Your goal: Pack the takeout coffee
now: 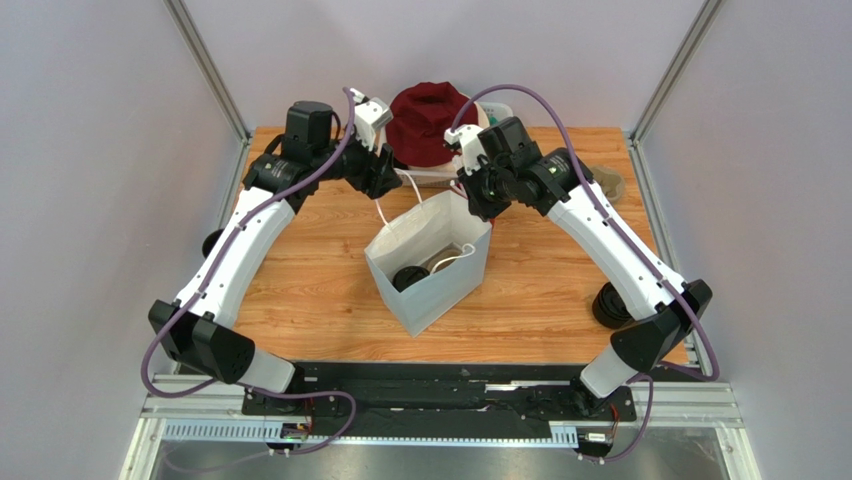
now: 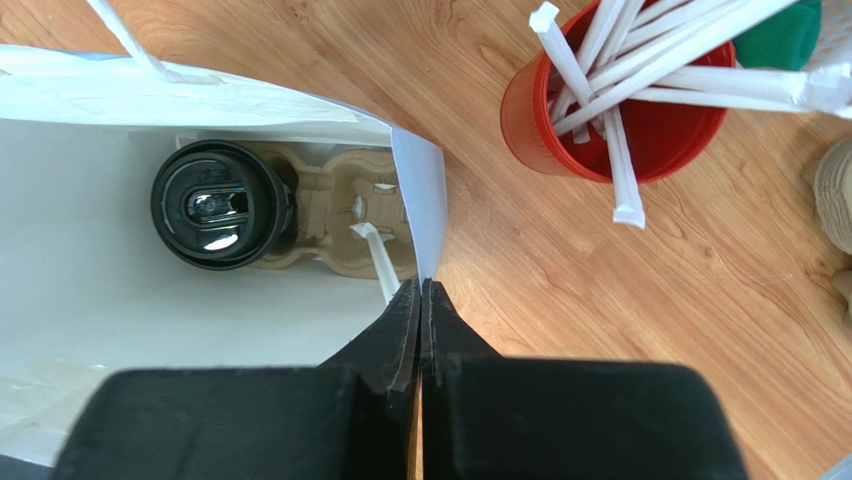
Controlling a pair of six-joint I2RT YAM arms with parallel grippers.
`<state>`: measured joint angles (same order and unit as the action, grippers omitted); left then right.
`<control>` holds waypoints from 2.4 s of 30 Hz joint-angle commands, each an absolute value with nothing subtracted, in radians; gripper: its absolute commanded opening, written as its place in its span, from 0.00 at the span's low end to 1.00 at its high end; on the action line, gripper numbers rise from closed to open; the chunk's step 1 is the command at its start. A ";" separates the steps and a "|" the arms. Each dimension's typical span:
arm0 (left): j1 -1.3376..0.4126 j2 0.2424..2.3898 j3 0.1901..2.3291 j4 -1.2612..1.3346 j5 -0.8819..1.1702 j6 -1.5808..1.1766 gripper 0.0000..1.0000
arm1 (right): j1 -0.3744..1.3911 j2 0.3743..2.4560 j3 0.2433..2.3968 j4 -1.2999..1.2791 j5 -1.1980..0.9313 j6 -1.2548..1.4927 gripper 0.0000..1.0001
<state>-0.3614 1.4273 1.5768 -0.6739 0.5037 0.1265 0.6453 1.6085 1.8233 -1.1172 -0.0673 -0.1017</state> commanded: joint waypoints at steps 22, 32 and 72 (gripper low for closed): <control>-0.537 1.810 2.132 -0.787 0.393 0.222 0.13 | 0.641 1.370 1.586 -1.048 0.060 -0.041 0.00; -0.580 1.879 2.194 -0.795 0.387 0.216 0.21 | 0.640 1.336 1.560 -1.046 0.064 -0.044 0.00; -0.085 1.299 1.947 -0.865 0.179 0.137 0.98 | 0.164 1.269 1.910 -0.798 0.100 -0.176 0.99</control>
